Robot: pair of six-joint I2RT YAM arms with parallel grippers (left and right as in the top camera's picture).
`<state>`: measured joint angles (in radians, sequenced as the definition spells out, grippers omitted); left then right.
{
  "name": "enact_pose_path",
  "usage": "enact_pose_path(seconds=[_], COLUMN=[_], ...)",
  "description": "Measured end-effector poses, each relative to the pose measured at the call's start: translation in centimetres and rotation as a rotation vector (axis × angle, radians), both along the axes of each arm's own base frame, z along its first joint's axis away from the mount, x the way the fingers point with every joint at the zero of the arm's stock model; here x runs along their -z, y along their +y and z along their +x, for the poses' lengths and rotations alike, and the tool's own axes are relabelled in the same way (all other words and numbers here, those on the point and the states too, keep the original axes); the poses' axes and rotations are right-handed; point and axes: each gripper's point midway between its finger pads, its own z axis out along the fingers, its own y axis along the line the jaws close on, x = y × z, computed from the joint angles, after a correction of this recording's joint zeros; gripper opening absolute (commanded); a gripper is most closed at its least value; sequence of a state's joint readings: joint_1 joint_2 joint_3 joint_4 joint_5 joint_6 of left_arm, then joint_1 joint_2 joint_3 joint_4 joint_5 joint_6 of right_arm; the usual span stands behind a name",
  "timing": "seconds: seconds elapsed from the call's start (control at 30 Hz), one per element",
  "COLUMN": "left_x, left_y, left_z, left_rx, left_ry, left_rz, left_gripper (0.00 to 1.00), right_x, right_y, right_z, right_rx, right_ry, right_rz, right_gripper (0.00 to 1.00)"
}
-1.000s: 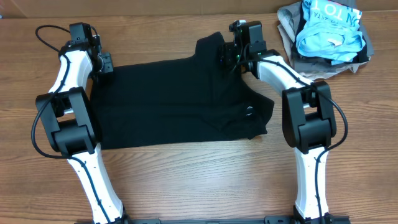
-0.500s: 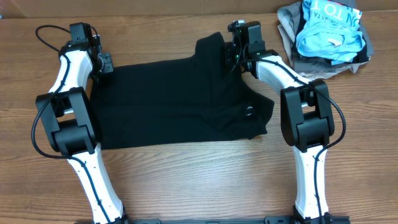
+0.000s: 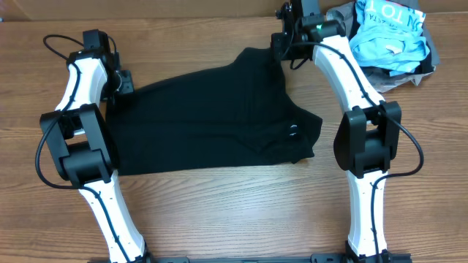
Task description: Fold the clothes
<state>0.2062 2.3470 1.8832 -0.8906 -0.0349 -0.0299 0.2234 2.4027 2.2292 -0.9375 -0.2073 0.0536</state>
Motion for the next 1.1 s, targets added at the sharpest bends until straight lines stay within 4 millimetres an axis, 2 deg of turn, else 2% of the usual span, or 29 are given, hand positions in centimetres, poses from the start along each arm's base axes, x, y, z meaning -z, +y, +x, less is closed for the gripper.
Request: enact_pose_path(seconds=[0.1,0.23,0.27,0.3,0.33,0.37,0.43,0.5,0.53,0.63,0.7,0.77,0.83,1.0,1.1], left_x=[0.0,0.1,0.1,0.1,0.1,0.1,0.1,0.1,0.1,0.0,0.0,0.0,0.0,0.0,0.0], left_y=[-0.5,-0.8,-0.9,-0.9,-0.9,-0.9,-0.8,-0.8,-0.8,-0.7,-0.6,-0.6,-0.6,-0.6,-0.6], left_z=[-1.6,-3.7,-4.0,-4.1,-4.1,-4.1,-4.1,-4.0,-3.9,-3.6,-3.3,-3.2,-3.1,-3.0,-3.0], left_rx=[0.003,0.003,0.003,0.003,0.004,0.007,0.01,0.011,0.011,0.013,0.013,0.013,0.013,0.013,0.013], left_ry=[0.061,0.144,0.155,0.159,0.159,0.159,0.158,0.154,0.151,0.139,0.128,0.121,0.118,0.116,0.116], left_rz=[-0.009,-0.023,-0.025,-0.026,-0.026,-0.025,-0.021,-0.02,-0.019,-0.014,-0.01,-0.009,-0.008,-0.008,-0.008], left_gripper=[0.04,0.04,0.04,0.04,0.04,0.04,0.04,0.04,0.04,0.04,0.04,0.04,0.04,0.04,0.04], right_x=[0.4,1.9,2.1,2.4,2.7,2.9,3.3,3.3,3.3,2.8,2.2,1.6,1.2,1.1,2.4], right_y=[-0.2,-0.9,-1.0,-1.1,-1.3,-1.3,-1.5,-1.4,-1.3,-1.0,-0.9,-0.6,-0.4,1.2,3.2], right_z=[-2.4,-7.4,-8.2,-8.7,-9.2,-9.5,-9.8,-9.5,-9.0,-6.1,-4.0,-2.5,-1.5,-1.3,-2.0], right_rx=[-0.009,-0.02,-0.022,-0.021,-0.027,-0.025,-0.028,-0.033,-0.03,-0.027,-0.022,-0.022,-0.023,-0.106,-0.191], right_ry=[0.103,0.317,0.352,0.374,0.394,0.407,0.42,0.407,0.386,0.269,0.179,0.111,0.065,0.016,0.015], right_rz=[-0.017,-0.054,-0.061,-0.064,-0.071,-0.073,-0.078,-0.076,-0.07,-0.047,-0.031,-0.019,-0.01,-0.037,-0.071], right_gripper=[0.04,0.04,0.14,0.35,0.45,0.54,0.64,0.71,0.71,0.7,0.66,0.59,0.57,0.58,0.57])
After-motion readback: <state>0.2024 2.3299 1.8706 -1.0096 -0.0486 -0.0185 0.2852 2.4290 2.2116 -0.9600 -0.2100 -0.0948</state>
